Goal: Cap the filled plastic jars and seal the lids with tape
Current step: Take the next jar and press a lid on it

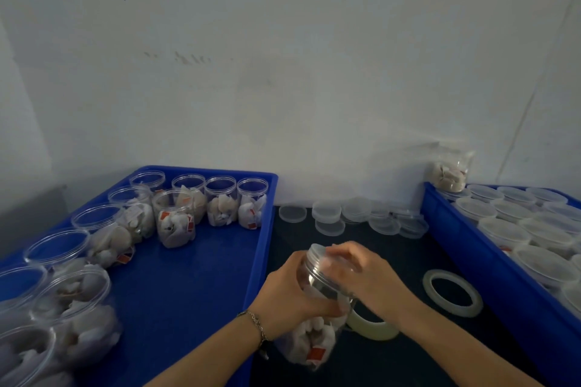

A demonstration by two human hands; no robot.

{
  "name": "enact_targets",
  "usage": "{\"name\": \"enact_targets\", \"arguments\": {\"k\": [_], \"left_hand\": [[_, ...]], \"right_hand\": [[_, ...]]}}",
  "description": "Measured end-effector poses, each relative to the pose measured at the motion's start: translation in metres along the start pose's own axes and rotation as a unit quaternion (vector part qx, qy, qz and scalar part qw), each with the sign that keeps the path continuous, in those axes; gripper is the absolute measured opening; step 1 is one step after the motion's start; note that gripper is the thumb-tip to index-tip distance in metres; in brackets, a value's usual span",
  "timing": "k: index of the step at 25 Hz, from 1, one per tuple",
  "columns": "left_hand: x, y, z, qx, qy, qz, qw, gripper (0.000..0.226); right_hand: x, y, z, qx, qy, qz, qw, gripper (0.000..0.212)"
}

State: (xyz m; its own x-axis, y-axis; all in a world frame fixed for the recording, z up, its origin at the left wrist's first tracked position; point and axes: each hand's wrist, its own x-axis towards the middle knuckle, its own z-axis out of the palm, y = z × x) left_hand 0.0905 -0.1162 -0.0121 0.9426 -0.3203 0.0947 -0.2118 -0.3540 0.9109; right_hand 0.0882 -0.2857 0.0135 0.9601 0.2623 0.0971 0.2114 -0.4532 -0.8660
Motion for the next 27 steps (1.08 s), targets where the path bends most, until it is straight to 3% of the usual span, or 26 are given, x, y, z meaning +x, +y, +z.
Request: {"name": "enact_targets", "arguments": {"k": [2, 6, 10, 14, 20, 24, 27], "left_hand": [[0.0, 0.002, -0.005, -0.048, -0.004, -0.017, 0.999, 0.073], [0.002, 0.001, -0.017, -0.211, -0.109, -0.025, 0.971, 0.075], [0.008, 0.005, -0.021, -0.313, -0.195, -0.017, 0.929, 0.054], [0.005, 0.002, -0.017, -0.233, -0.103, -0.004, 0.967, 0.066], [-0.005, 0.015, -0.014, -0.156, -0.025, 0.099, 0.982, 0.044], [-0.006, 0.01, -0.011, -0.112, 0.014, 0.104, 0.988, 0.044], [-0.008, 0.009, -0.004, -0.018, 0.06, 0.101, 0.993, 0.046]], "right_hand": [[0.0, -0.004, 0.002, -0.034, -0.016, -0.063, 0.997, 0.046], [-0.001, -0.012, -0.007, 0.078, -0.091, -0.098, 0.988, 0.059], [-0.004, -0.016, -0.012, 0.14, -0.123, -0.1, 0.977, 0.043], [-0.001, -0.019, -0.005, 0.051, -0.085, -0.133, 0.986, 0.034], [0.008, -0.031, -0.013, -0.069, -0.094, -0.196, 0.974, 0.039], [0.011, -0.032, -0.011, -0.077, -0.111, -0.195, 0.972, 0.041], [0.011, -0.03, -0.003, -0.103, -0.095, -0.139, 0.98, 0.053]]}}
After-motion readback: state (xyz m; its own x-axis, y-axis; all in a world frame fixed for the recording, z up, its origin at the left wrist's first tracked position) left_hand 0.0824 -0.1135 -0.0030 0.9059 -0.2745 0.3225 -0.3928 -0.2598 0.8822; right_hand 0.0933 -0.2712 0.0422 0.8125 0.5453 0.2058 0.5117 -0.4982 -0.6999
